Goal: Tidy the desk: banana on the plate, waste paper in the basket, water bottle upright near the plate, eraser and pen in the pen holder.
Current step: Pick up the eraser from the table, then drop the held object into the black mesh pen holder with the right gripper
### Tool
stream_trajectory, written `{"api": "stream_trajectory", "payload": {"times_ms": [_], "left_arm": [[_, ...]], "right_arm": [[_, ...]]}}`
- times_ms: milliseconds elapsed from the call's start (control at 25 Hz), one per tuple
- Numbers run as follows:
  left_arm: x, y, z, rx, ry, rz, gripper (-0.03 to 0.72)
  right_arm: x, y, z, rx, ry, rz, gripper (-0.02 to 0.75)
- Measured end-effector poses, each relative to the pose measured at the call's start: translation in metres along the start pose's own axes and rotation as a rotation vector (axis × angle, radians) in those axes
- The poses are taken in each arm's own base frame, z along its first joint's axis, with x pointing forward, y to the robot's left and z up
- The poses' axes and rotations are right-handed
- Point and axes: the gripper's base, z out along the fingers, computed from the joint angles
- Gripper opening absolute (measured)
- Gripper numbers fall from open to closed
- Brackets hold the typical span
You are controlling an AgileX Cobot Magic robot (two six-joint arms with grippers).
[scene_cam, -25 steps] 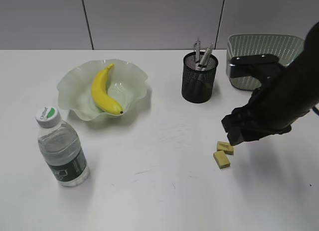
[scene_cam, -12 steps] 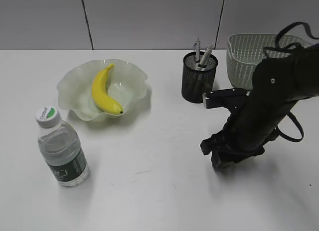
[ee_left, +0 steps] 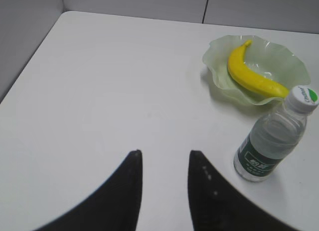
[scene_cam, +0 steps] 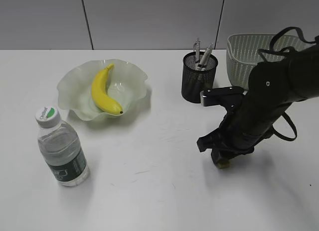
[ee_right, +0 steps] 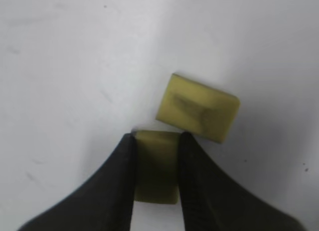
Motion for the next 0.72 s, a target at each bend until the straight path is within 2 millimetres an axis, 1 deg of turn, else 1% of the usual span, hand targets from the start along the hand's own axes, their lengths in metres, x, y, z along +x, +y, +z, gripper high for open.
{"api": "stream_trajectory", "payload": {"times_ms": [80, 120, 200, 320, 360, 400, 480, 560, 640, 720], "left_arm": [[0.000, 0.000, 0.000, 0.000, 0.000, 0.000, 0.237], [0.000, 0.000, 0.000, 0.000, 0.000, 0.000, 0.237], [0.000, 0.000, 0.000, 0.000, 0.000, 0.000, 0.237], [0.000, 0.000, 0.000, 0.000, 0.000, 0.000, 0.237], [0.000, 0.000, 0.000, 0.000, 0.000, 0.000, 0.237], [0.000, 0.000, 0.000, 0.000, 0.000, 0.000, 0.237], [0.000, 0.000, 0.000, 0.000, 0.000, 0.000, 0.237], [0.000, 0.000, 0.000, 0.000, 0.000, 0.001, 0.237], [0.000, 0.000, 0.000, 0.000, 0.000, 0.001, 0.237], [0.000, 0.000, 0.000, 0.000, 0.000, 0.001, 0.237]], "right_arm": [[-0.001, 0.001, -0.006, -0.004, -0.015, -0.003, 0.210], [-0.002, 0.002, -0.013, -0.009, -0.036, -0.007, 0.210], [-0.009, 0.005, -0.035, -0.025, -0.129, -0.021, 0.210], [-0.027, 0.010, -0.084, -0.050, -0.417, -0.072, 0.210], [-0.035, 0.011, -0.098, -0.048, -0.534, -0.103, 0.210], [-0.043, 0.010, -0.110, -0.045, -0.653, -0.121, 0.210], [-0.059, 0.007, -0.124, -0.035, -0.832, -0.142, 0.210], [-0.076, 0.001, -0.123, -0.023, -0.945, -0.139, 0.210], [-0.094, -0.006, -0.113, -0.008, -0.979, -0.126, 0.210], [-0.109, -0.010, -0.092, 0.002, -0.955, -0.118, 0.210]]}}
